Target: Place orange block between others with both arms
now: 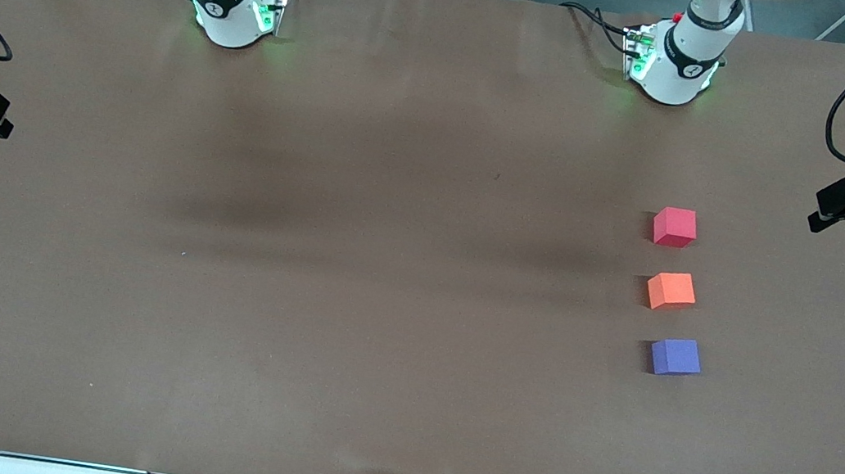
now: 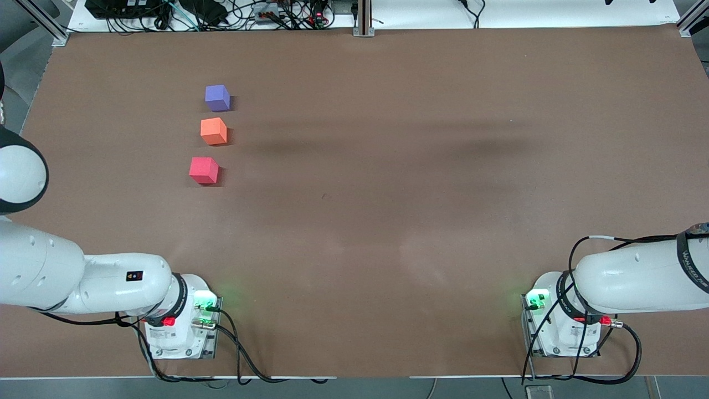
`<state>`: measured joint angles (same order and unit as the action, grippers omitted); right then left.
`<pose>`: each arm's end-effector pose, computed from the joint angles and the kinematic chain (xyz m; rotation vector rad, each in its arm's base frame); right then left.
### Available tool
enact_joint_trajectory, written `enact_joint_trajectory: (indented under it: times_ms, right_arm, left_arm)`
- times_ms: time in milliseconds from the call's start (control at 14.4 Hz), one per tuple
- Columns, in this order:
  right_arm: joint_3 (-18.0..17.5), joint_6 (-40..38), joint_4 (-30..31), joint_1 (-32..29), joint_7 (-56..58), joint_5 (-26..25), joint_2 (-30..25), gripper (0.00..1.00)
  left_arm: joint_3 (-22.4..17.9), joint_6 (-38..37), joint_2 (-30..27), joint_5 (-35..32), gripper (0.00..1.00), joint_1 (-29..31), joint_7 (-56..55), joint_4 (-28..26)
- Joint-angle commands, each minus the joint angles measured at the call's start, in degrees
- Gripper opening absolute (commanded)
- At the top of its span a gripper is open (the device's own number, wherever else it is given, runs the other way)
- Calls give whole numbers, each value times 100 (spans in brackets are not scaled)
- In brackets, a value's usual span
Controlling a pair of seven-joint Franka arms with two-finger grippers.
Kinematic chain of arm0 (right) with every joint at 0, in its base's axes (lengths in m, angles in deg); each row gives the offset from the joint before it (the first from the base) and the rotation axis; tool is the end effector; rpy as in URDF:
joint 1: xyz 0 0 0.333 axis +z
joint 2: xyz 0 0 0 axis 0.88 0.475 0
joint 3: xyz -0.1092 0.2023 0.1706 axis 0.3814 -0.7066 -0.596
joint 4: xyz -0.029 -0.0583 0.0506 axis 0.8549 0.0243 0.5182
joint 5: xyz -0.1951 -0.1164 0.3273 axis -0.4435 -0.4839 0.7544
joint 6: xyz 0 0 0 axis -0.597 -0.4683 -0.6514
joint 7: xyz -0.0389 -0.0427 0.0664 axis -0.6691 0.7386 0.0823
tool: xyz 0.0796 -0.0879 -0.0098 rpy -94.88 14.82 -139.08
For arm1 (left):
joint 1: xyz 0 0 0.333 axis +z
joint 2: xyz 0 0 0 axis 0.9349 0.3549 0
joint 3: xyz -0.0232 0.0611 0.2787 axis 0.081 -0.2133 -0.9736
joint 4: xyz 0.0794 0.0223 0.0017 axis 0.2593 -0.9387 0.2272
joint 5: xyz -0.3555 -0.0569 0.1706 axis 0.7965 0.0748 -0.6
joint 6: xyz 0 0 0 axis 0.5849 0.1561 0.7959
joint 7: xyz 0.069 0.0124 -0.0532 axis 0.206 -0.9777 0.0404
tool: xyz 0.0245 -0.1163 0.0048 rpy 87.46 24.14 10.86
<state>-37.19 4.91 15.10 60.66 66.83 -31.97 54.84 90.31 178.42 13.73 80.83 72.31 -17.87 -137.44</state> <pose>0.5753 -0.0421 0.5847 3.1124 -0.0314 0.1168 0.5679 -0.0268 0.6090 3.1046 0.0654 0.1330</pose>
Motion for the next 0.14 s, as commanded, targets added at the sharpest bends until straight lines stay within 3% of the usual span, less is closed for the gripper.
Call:
enact_joint_trajectory:
  times_ms: [0,69]
  right_arm:
    - [-37,36,71,-26,3,-37,-98,100]
    - [-37,36,71,-26,3,-37,-98,100]
  left_arm:
    - [-24,-57,-2,65,100,42,0,126]
    - [-6,-92,-2,82,100,16,0,126]
